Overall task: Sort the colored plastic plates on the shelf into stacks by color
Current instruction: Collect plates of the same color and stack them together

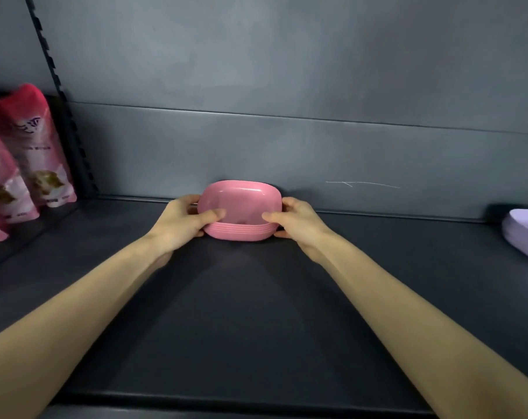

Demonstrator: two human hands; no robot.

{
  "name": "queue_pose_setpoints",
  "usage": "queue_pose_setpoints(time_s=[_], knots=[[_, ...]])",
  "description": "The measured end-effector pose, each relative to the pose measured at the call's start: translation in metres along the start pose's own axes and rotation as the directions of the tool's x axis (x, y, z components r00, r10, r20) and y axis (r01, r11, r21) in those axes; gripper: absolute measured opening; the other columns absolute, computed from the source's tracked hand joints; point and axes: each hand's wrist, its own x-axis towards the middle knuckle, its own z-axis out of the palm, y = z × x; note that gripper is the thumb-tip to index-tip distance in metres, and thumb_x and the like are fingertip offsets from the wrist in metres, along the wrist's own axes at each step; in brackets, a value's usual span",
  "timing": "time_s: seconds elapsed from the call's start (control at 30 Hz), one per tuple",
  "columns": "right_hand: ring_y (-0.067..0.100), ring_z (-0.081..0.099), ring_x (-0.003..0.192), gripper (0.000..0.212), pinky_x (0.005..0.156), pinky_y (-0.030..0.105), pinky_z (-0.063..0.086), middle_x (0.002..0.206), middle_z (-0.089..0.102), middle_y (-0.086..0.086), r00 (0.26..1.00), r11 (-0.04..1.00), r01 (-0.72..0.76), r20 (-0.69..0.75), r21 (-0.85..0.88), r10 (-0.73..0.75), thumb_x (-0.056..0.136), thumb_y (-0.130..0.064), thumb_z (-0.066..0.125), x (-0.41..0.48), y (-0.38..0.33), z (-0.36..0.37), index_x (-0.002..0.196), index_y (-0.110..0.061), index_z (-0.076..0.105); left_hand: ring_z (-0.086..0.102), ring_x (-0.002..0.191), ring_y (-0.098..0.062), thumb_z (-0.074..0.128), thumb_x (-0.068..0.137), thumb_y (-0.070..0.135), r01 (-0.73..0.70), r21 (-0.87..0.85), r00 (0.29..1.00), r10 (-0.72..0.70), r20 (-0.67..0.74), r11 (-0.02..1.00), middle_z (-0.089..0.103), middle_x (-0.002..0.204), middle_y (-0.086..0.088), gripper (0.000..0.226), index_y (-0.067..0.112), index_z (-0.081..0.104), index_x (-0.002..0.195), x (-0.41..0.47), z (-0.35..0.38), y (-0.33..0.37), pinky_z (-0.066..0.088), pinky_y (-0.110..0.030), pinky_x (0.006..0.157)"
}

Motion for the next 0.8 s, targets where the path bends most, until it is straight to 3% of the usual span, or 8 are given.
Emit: queue_pose_setpoints(time_s=[0.13,0.27,0.37,0.5,0.63,0.8], knots=[[0.015,0.058,0.108,0.029,0.094,0.032,0.050,0.115,0.060,-0.002,0.999,1.000,0.023,0.024,0.011,-0.023,0.086,-0.016,0.067,-0.006,0.003,-0.001,0.110,-0.023,0.052,0.063,0.099,-0.012,0.075,0.076,0.027,-0.035,0.004,0.995,0.035,0.091,0.999,0.067,0.107,0.002,0.041,0.023,0.059,0.113,-0.002,-0.009,-0.006,0.051,-0.026,0.083],[0.009,0.057,0.110,0.057,0.098,0.030,0.048,0.128,0.054,-0.007,0.993,0.991,0.109,0.055,-0.075,-0.105,0.077,-0.021,0.076,-0.014,0.007,-0.010,0.128,-0.019,0.049,0.061,0.104,-0.003,0.083,0.067,0.027,-0.081,0.070,0.986,0.069,0.155,0.994,0.065,0.113,0.011,0.062,0.023,0.056,0.123,-0.002,-0.017,-0.010,0.046,-0.021,0.089],[0.010,0.059,0.110,0.068,0.097,0.025,0.046,0.132,0.054,-0.006,0.986,0.974,0.165,0.052,-0.155,-0.159,0.073,-0.015,0.080,-0.013,0.011,-0.011,0.132,-0.018,0.047,0.060,0.105,-0.004,0.082,0.067,0.022,-0.115,0.091,0.987,0.104,0.121,0.989,0.064,0.113,0.009,0.059,0.022,0.057,0.121,0.000,-0.017,-0.010,0.044,-0.019,0.089],[0.011,0.057,0.115,0.076,0.103,0.035,0.046,0.131,0.054,-0.010,0.978,0.957,0.210,0.036,-0.201,-0.207,0.069,-0.019,0.083,-0.011,0.018,-0.007,0.135,-0.022,0.045,0.059,0.098,0.002,0.081,0.068,0.015,-0.152,0.049,0.985,0.147,0.093,0.987,0.063,0.101,0.016,0.050,0.024,0.056,0.110,-0.002,-0.015,-0.010,0.044,-0.012,0.081],[0.005,0.054,0.113,0.073,0.097,0.020,0.043,0.114,0.052,-0.025,0.971,0.959,0.236,0.065,-0.157,-0.228,0.074,-0.015,0.079,-0.012,0.018,-0.003,0.137,-0.023,0.043,0.057,0.087,0.008,0.081,0.068,0.010,-0.159,0.040,0.985,0.156,0.072,0.987,0.059,0.092,0.021,0.048,0.026,0.054,0.104,-0.002,-0.017,-0.009,0.042,-0.006,0.072],[-0.016,0.055,0.093,0.067,0.078,0.001,0.043,0.105,0.051,-0.035,0.967,0.958,0.253,0.072,-0.132,-0.246,0.077,-0.014,0.076,-0.010,0.019,0.002,0.136,-0.023,0.046,0.054,0.085,0.012,0.080,0.069,0.007,-0.146,0.034,0.988,0.144,0.059,0.989,0.057,0.091,0.023,0.056,0.016,0.057,0.119,-0.004,-0.020,-0.008,0.041,-0.003,0.071]])
